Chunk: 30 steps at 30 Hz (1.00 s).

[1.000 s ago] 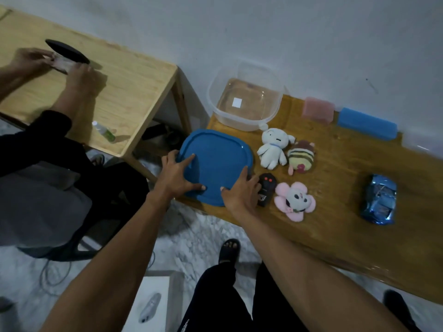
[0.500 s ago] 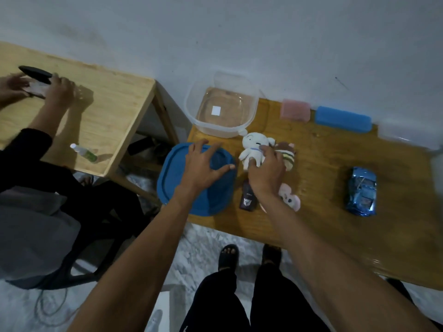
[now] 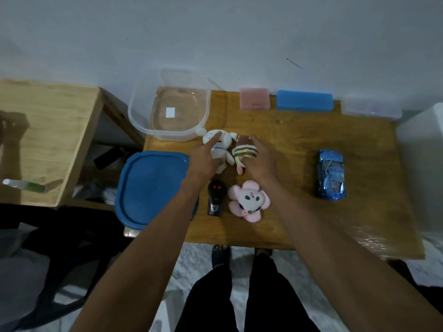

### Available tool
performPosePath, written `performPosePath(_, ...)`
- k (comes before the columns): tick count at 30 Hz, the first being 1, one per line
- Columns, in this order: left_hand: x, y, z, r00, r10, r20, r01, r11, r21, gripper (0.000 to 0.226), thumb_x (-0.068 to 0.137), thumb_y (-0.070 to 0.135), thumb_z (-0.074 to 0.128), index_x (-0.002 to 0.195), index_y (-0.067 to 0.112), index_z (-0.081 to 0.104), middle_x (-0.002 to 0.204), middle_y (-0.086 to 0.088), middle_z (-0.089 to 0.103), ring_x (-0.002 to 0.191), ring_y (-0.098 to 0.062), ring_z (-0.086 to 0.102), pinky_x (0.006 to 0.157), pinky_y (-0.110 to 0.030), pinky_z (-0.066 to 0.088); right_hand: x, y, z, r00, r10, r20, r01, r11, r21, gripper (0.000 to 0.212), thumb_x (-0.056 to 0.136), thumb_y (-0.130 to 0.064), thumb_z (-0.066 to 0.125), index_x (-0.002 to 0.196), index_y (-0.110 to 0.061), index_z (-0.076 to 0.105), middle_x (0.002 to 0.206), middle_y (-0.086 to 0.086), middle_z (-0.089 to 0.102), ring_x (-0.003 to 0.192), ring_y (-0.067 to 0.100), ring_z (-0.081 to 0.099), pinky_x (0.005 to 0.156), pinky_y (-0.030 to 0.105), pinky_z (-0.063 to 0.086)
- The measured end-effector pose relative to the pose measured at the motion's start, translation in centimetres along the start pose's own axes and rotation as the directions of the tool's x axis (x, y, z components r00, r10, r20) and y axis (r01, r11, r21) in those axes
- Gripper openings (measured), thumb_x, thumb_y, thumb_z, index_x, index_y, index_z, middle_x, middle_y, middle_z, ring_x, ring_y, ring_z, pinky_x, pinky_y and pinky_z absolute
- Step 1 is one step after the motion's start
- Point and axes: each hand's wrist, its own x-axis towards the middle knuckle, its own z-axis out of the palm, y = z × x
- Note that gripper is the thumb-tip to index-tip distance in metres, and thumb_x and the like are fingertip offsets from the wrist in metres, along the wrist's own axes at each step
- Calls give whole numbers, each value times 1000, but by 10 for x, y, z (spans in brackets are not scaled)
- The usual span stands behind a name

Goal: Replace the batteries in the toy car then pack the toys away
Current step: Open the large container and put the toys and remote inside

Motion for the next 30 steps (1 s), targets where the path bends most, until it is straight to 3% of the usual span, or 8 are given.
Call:
performPosePath(4,-2,7,2,999,32,-25,-35,991,-133,77,80,12,82,149,22,49,130,-17,63,116,-31,59,92,-36,48,-3,0,-6,999,-5,-32,9,991,131,75,82,-9,68,149,-32,44,140,-2,58,121,20,59,102,42,51)
performPosePath(8,-4,33,-6,991,98,-87,-120,942,-315,78,78,11,82,148,23,51,135,-2,58,121,-19,55,99,-35,50,-2,-9,-32,986,-107,-128,132,969,209,76,80,-10,70,147,-36,45,129,-9,58,109,13,63,91,42,58)
performPosePath(11,5,61,-22,972,167,-166,-213,925,-314,77,79,12,82,148,24,51,125,0,61,112,-19,60,91,-35,54,4,-27,-54,967,-191,-171,236,923,305,77,80,-5,69,147,-35,46,125,-3,64,99,11,69,81,40,62)
performPosePath(13,16,75,-40,955,206,-213,-266,914,-308,77,78,19,81,148,27,51,120,-2,63,107,-22,62,90,-40,56,10,-46,-64,955,-217,-202,276,899,339,77,80,-3,68,148,-33,46,128,-5,63,101,10,69,84,40,62)
performPosePath(17,42,75,-86,939,209,-274,-290,910,-298,78,77,25,81,148,34,50,129,-3,65,111,-21,65,92,-46,57,24,-96,-63,921,-313,-232,375,871,316,75,81,-5,71,147,-27,47,133,-3,62,105,9,68,87,35,61)
performPosePath(22,71,29,-142,937,124,-325,-231,921,-313,77,76,22,82,147,33,52,140,1,61,119,-18,64,97,-44,56,49,-151,-12,905,-385,-179,421,868,264,75,79,-12,79,147,-22,48,129,-12,59,111,12,65,93,33,57)
performPosePath(27,102,-37,-159,966,-11,-257,-62,961,-271,80,72,17,85,144,34,56,133,6,62,108,-9,59,100,-44,54,81,-170,64,948,-307,-82,316,937,148,74,82,-17,77,147,-32,46,135,1,60,115,19,61,97,33,53)
performPosePath(30,122,-60,-154,972,-68,-226,14,972,-236,76,78,15,81,144,36,54,129,7,59,112,-12,56,94,-22,48,101,-175,99,957,-281,-67,280,960,-13,69,90,-23,71,150,-37,39,133,10,54,114,26,59,91,29,50)
